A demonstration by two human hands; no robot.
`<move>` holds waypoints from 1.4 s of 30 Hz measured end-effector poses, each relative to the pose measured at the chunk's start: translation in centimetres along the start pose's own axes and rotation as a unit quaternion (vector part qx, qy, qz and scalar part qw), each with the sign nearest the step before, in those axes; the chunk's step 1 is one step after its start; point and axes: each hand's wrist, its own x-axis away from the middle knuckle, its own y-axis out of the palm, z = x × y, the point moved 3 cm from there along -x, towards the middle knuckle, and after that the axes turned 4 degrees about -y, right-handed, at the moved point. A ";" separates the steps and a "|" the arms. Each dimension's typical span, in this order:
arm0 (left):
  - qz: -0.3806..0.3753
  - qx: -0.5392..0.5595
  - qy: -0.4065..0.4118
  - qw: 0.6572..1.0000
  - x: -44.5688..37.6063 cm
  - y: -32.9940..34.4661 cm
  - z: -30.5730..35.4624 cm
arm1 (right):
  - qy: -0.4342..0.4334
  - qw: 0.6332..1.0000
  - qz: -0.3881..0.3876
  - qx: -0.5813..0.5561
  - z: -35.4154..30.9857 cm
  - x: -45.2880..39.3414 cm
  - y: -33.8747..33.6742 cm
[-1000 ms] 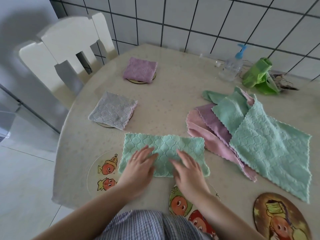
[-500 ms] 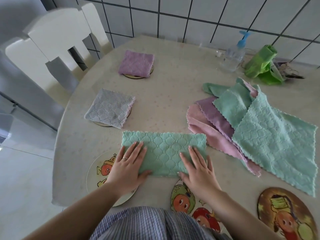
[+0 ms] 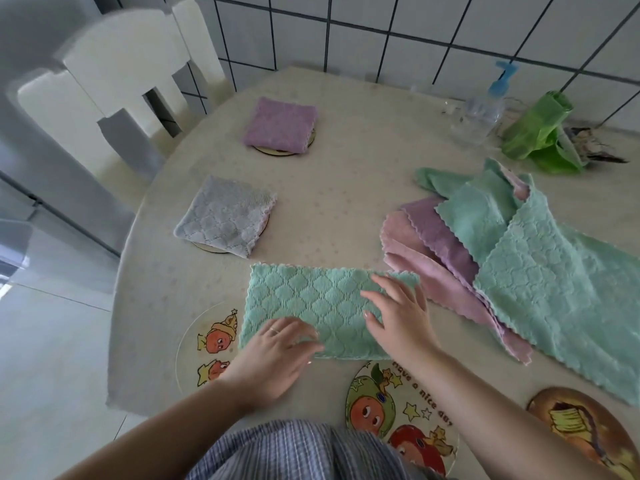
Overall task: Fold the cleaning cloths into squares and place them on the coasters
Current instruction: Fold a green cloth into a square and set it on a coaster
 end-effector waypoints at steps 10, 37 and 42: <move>-0.023 0.032 0.012 0.999 -1.8 1.0 1.5 | -0.041 0.997 -0.063 -0.004 -2.7 -7.3 -0.2; 0.133 0.554 -0.401 0.717 -0.4 -4.5 1.9 | 0.107 0.943 -0.033 -0.314 -1.6 -1.5 -7.5; 0.058 0.678 -0.378 0.628 -0.6 -4.6 2.7 | 0.096 0.927 -0.065 -0.357 -2.6 0.4 -6.2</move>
